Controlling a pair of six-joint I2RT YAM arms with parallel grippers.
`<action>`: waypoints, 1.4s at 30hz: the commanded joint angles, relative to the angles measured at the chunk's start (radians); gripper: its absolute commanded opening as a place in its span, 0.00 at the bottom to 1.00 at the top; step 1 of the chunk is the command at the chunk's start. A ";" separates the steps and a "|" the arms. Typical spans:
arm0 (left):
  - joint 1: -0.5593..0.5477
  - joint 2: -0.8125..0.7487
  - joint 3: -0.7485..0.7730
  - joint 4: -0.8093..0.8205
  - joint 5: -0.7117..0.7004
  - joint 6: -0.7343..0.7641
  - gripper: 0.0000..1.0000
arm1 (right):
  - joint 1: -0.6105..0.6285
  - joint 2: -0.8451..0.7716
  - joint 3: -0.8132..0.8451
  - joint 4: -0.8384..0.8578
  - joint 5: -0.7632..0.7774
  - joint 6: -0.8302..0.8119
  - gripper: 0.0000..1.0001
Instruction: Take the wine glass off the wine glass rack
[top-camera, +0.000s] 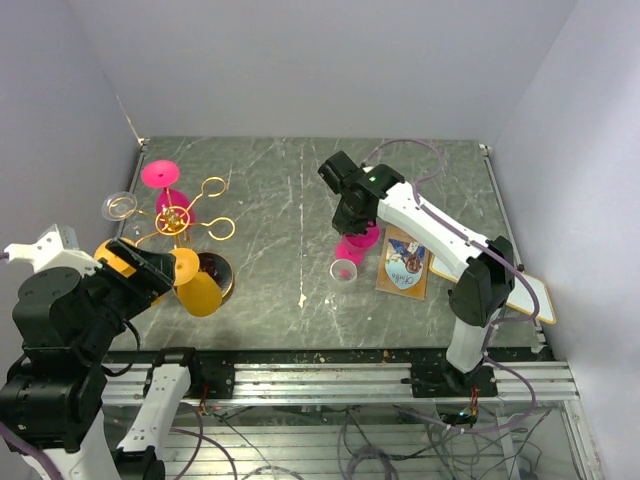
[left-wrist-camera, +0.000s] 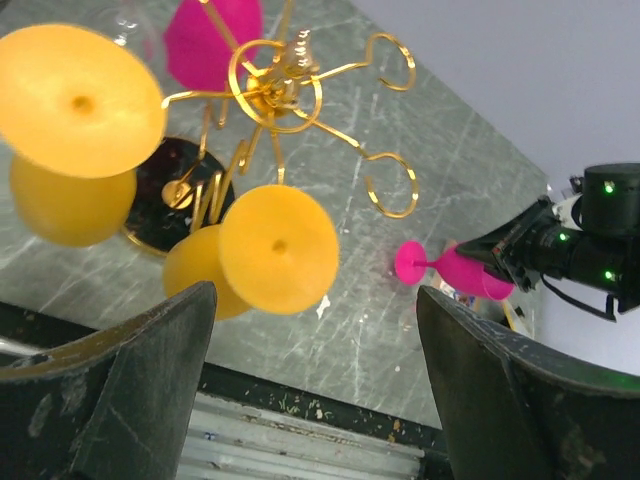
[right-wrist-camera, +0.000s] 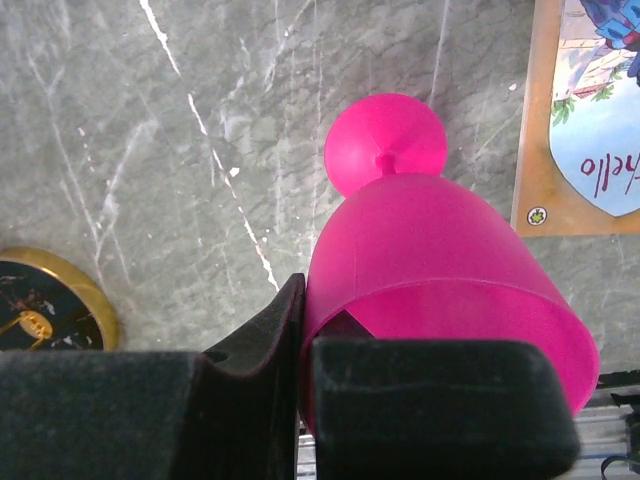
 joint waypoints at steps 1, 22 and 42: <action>-0.006 -0.020 -0.001 -0.111 -0.137 -0.087 0.90 | -0.007 0.029 0.010 -0.018 -0.001 -0.012 0.00; -0.006 -0.098 -0.117 -0.129 -0.254 -0.361 0.73 | -0.015 0.066 0.081 -0.055 0.029 -0.058 0.70; -0.006 -0.101 -0.320 0.012 -0.122 -0.469 0.57 | -0.031 -0.154 0.093 -0.004 0.187 -0.125 1.00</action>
